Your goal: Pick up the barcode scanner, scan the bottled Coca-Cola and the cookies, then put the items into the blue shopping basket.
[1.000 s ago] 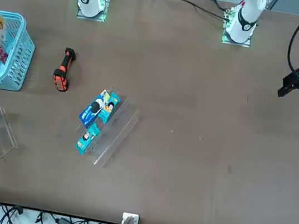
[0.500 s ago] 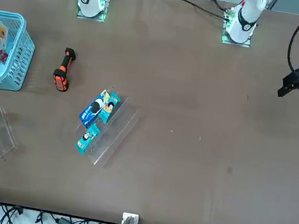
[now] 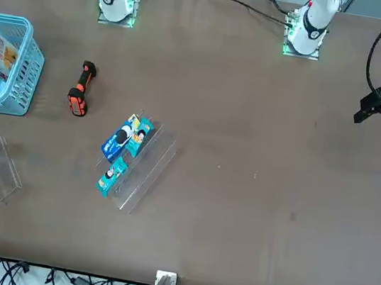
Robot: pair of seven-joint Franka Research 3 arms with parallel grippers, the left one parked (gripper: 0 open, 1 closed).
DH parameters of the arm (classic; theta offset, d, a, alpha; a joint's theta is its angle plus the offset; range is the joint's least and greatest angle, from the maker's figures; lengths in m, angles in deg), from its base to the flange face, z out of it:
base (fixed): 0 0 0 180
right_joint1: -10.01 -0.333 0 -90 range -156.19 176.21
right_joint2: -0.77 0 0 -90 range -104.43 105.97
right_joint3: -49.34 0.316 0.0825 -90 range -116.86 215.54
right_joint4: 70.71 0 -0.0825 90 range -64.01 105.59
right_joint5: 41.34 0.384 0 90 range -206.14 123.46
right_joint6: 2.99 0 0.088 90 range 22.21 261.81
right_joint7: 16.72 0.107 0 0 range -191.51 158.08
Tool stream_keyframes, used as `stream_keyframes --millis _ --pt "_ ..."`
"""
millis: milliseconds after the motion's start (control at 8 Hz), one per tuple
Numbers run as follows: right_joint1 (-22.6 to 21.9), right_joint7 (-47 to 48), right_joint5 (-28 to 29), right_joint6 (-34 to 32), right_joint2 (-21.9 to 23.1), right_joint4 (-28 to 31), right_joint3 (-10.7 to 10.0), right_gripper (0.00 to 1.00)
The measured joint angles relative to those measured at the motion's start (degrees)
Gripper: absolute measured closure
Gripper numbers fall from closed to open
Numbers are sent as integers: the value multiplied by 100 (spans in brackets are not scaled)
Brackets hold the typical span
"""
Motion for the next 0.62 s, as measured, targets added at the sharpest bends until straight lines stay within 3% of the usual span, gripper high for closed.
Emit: stream_keyframes --millis 250,375,625 --pt "32 0 3 82 -111 -4 -1 30" --pt "28 0 4 84 -110 -12 1 21" --pt "18 0 10 82 -98 -57 25 15"
